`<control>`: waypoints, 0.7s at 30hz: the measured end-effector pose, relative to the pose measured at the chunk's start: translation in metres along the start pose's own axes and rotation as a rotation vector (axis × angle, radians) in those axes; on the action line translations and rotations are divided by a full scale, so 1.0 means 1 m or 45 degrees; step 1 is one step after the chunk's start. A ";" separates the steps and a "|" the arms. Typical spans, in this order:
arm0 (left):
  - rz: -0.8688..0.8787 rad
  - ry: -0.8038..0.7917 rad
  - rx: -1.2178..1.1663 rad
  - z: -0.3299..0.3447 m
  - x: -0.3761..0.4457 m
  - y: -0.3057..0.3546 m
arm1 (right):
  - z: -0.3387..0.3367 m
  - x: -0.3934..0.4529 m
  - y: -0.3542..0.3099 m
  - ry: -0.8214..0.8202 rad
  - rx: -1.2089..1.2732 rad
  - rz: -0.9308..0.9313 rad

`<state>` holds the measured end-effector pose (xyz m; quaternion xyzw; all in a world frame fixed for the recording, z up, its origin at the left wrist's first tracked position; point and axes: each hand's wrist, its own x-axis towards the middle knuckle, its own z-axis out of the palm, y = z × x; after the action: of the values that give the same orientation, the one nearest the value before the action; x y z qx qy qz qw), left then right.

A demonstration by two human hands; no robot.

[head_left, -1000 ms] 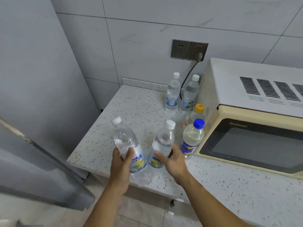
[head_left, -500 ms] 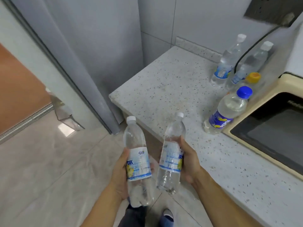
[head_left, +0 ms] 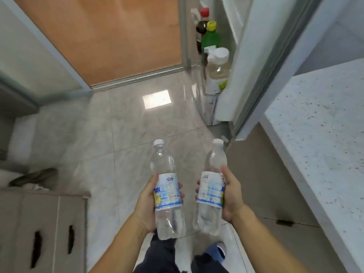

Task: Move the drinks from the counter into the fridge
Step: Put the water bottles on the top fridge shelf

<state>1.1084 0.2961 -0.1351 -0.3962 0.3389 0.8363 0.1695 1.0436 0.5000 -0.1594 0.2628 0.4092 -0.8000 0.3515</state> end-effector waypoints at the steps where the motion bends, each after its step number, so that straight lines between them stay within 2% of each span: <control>1: 0.020 0.019 -0.013 -0.012 0.001 0.011 | 0.017 0.009 0.005 -0.017 -0.030 0.014; 11: 0.178 0.129 0.072 -0.120 0.014 0.155 | 0.185 0.089 0.036 -0.117 -0.326 0.055; 16: 0.210 0.131 0.155 -0.139 0.031 0.216 | 0.247 0.127 0.026 -0.184 -0.367 0.087; 21: 0.244 0.079 0.194 -0.129 0.068 0.273 | 0.289 0.180 -0.005 -0.266 -0.336 0.106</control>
<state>0.9852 0.0118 -0.1289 -0.3736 0.4430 0.8078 0.1078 0.8907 0.1971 -0.1326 0.1466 0.4606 -0.7472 0.4562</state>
